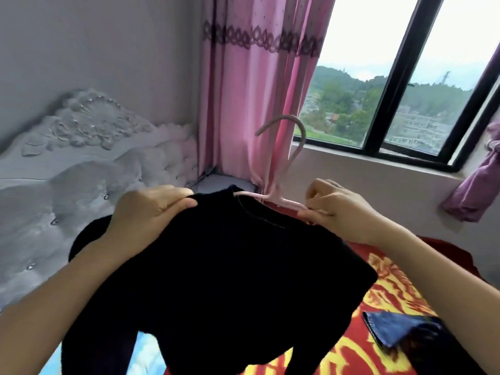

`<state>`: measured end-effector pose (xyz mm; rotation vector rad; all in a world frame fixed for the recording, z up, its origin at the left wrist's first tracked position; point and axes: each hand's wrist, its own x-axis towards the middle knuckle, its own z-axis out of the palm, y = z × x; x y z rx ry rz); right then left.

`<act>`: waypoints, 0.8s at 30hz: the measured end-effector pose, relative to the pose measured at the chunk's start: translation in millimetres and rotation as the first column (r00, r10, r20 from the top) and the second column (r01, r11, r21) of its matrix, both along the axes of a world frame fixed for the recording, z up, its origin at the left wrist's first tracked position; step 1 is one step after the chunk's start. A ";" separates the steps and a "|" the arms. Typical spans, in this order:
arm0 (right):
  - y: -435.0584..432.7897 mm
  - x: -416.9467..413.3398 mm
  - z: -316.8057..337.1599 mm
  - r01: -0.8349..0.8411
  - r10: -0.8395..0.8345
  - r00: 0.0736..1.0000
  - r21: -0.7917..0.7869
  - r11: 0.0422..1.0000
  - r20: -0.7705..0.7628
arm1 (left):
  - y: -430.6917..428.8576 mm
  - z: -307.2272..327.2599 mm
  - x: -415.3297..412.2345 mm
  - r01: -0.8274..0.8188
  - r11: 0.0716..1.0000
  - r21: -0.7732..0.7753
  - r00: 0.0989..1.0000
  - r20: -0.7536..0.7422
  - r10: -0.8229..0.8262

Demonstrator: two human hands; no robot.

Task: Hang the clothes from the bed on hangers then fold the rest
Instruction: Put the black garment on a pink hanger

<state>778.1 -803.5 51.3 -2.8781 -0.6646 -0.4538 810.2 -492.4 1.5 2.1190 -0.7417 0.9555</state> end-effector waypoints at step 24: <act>31.4 11.7 -4.3 -0.223 0.413 0.894 0.629 0.745 -0.172 | 90.6 11.4 -83.1 -0.489 0.830 -0.268 0.871 -0.096 0.482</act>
